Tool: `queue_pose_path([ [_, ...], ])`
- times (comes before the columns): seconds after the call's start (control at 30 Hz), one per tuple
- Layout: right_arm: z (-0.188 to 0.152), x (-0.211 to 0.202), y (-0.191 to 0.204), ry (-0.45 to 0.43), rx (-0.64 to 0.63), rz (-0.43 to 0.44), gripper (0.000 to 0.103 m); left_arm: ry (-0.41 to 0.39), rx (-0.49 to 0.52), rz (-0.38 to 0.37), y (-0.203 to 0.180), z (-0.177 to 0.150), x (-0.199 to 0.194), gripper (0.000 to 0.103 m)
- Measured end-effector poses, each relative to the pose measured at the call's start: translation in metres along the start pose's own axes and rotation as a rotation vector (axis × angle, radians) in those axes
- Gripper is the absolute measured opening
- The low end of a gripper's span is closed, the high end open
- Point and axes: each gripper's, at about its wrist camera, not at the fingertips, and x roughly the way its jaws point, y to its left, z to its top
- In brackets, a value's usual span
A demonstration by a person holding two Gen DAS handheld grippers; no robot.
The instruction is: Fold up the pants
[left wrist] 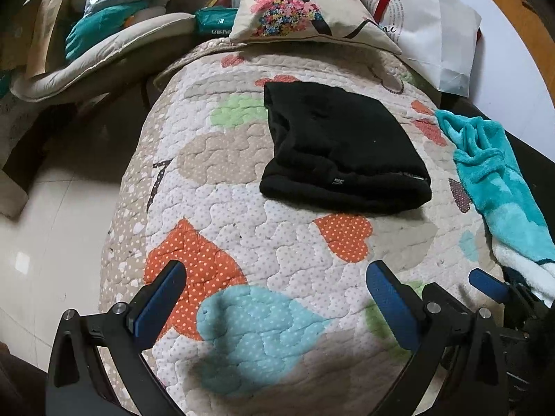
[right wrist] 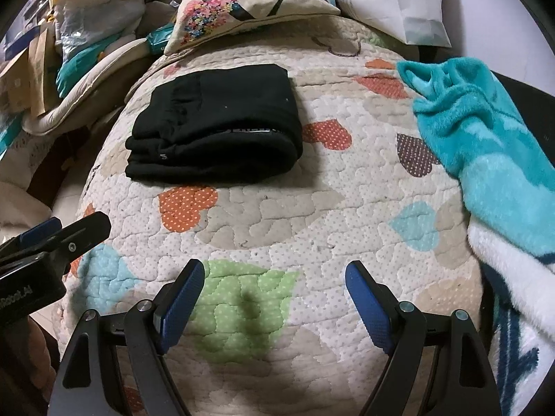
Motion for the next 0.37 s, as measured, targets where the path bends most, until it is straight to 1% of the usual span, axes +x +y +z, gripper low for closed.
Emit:
queue_pose_path([
  [0.27,0.001,0.004,0.001,0.007,0.003,0.003,0.088,0.060,-0.036,0.018,0.006,-0.004,0.012,0.103],
  [0.37,0.000,0.008,0.003,0.015,-0.005,0.001,0.088,0.070,-0.045,0.026,0.008,-0.005,0.016,0.103],
])
